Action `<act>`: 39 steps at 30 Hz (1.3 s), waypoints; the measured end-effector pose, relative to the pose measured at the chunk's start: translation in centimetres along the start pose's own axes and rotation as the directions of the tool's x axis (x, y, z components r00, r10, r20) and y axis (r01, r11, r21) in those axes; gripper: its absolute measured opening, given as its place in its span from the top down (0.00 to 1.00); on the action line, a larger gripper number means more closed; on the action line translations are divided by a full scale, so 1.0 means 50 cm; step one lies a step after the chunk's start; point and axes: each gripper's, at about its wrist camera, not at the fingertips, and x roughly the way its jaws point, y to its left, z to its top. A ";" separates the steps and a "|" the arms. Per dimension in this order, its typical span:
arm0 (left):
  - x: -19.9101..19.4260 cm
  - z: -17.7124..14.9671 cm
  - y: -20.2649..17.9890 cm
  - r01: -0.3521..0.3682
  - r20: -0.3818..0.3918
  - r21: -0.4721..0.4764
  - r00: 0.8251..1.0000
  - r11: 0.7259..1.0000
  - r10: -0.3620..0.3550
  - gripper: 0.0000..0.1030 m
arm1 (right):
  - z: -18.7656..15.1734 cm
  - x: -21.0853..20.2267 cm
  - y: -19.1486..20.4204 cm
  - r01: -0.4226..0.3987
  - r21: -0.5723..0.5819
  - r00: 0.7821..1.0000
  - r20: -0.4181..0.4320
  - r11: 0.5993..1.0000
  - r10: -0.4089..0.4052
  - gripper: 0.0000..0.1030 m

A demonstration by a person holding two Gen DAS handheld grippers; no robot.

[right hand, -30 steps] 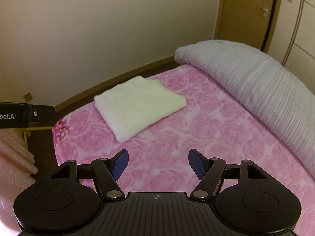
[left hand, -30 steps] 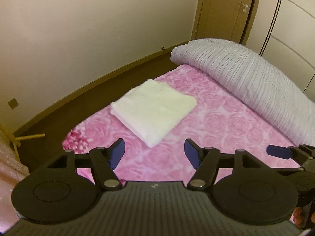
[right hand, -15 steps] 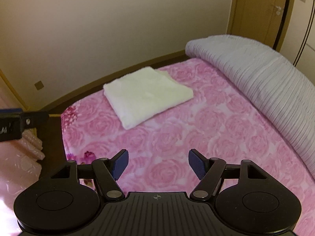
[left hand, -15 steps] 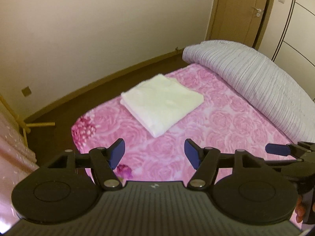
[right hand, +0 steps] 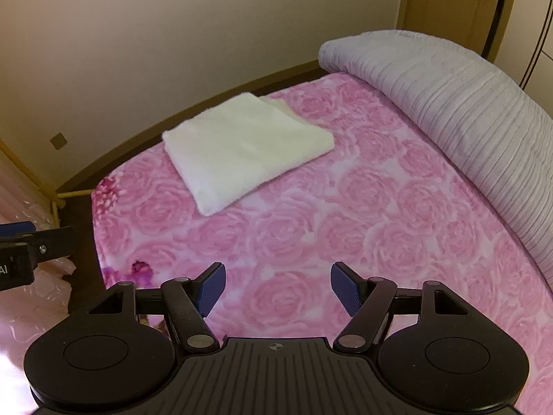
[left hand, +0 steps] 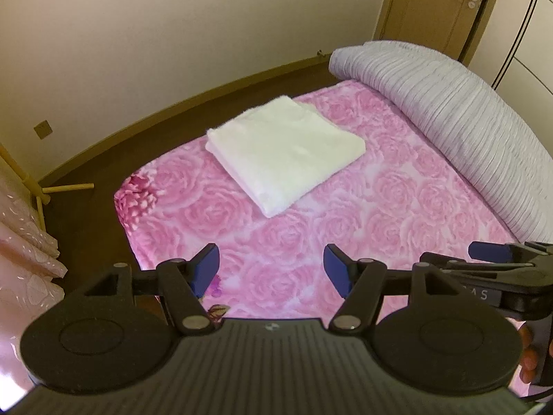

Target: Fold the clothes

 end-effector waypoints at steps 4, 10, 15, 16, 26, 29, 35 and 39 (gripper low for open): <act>0.027 0.010 -0.012 0.000 -0.024 0.013 1.000 1.000 0.001 0.39 | 0.010 0.021 -0.012 0.004 0.003 1.000 -0.015 1.000 -0.004 0.31; 0.062 0.024 -0.017 -0.012 -0.049 0.014 0.999 1.000 0.013 0.39 | 0.033 0.049 -0.023 0.000 0.002 1.000 -0.027 1.000 0.000 0.31; 0.091 0.036 -0.012 -0.020 -0.067 0.004 0.998 1.000 0.020 0.39 | 0.056 0.074 -0.025 -0.016 -0.002 0.999 -0.036 1.000 0.015 0.31; 0.096 0.038 -0.012 -0.021 -0.070 0.003 0.997 1.000 0.021 0.39 | 0.060 0.079 -0.026 -0.017 -0.004 0.999 -0.038 1.000 0.017 0.31; 0.133 0.066 -0.020 -0.028 -0.077 0.009 0.997 1.000 0.029 0.39 | 0.097 0.120 -0.034 -0.027 -0.011 0.998 -0.053 1.000 0.027 0.31; 0.140 0.072 -0.025 -0.032 -0.075 0.014 0.997 0.999 0.033 0.39 | 0.107 0.128 -0.040 -0.028 -0.007 0.998 -0.054 1.000 0.027 0.31; 0.153 0.084 -0.034 -0.039 -0.070 0.023 0.997 0.999 0.041 0.39 | 0.117 0.136 -0.048 -0.032 0.002 0.998 -0.058 0.999 0.032 0.31; 0.153 0.085 -0.038 -0.040 -0.061 0.029 0.997 0.999 0.042 0.39 | 0.118 0.135 -0.051 -0.038 0.004 0.998 -0.059 0.999 0.038 0.31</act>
